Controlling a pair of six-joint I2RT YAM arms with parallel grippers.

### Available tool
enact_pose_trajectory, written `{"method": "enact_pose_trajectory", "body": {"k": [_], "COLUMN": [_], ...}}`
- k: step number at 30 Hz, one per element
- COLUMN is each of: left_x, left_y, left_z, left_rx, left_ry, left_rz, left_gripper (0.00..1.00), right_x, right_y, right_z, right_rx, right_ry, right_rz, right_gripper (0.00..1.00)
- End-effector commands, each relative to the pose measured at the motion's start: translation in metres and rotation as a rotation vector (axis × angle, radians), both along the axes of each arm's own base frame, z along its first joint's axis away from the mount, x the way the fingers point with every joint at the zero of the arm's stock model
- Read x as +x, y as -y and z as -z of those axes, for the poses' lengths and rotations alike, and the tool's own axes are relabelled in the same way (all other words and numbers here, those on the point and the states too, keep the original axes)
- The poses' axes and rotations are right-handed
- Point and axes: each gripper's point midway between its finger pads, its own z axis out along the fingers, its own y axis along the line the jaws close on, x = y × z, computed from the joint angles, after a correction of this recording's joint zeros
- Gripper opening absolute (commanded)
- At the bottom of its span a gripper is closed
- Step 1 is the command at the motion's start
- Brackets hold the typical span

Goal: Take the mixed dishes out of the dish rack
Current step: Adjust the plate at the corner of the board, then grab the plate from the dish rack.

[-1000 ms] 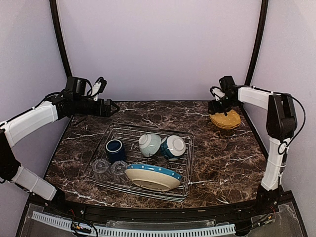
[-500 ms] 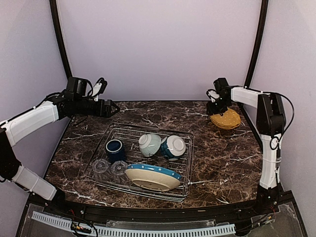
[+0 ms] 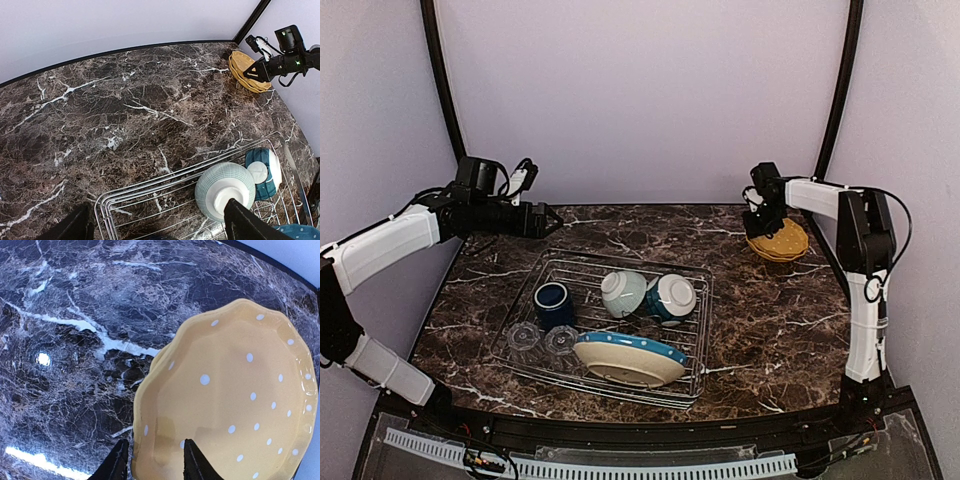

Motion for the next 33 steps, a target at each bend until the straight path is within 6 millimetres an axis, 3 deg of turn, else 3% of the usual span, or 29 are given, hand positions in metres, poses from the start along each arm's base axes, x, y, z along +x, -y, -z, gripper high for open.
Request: {"method": "enact_pose_trajectory", "body": {"k": [1, 6, 10, 12, 17, 20, 23, 27, 33], "left_x": [0.000, 0.000, -0.001, -0.001, -0.001, -0.001, 0.000, 0.000, 0.002], "left_y": [-0.001, 0.000, 0.001, 0.002, 0.003, 0.004, 0.004, 0.004, 0.005], "left_z": [-0.008, -0.007, -0.009, -0.010, -0.009, -0.008, -0.007, -0.005, 0.001], "left_rx": [-0.011, -0.017, -0.022, -0.026, -0.033, -0.038, -0.035, -0.034, -0.030], "left_ry": [0.003, 0.000, 0.000, 0.001, -0.003, -0.008, -0.010, -0.014, -0.032], "left_rz": [-0.001, 0.004, 0.008, 0.009, 0.014, 0.017, 0.015, 0.014, 0.014], "left_gripper": [0.89, 0.89, 0.89, 0.89, 0.89, 0.89, 0.89, 0.89, 0.89], "right_x": [0.004, -0.025, -0.069, -0.095, -0.168, -0.226, -0.271, -0.314, -0.360], "right_y": [-0.002, -0.020, -0.053, -0.072, -0.131, -0.178, -0.210, -0.239, -0.268], "right_z": [-0.028, -0.068, -0.097, -0.101, -0.125, -0.144, -0.156, -0.164, -0.160], "right_rx": [0.030, 0.060, 0.245, 0.334, 0.535, 0.629, 0.673, 0.740, 0.739], "right_ry": [0.055, 0.107, 0.139, 0.139, 0.151, 0.138, 0.101, 0.023, -0.097], "right_rz": [0.008, -0.057, -0.192, -0.290, -0.581, -0.831, -0.996, -1.134, -1.254], "right_gripper": [0.42, 0.73, 0.88, 0.98, 0.99, 0.99, 0.99, 0.99, 0.97]}}
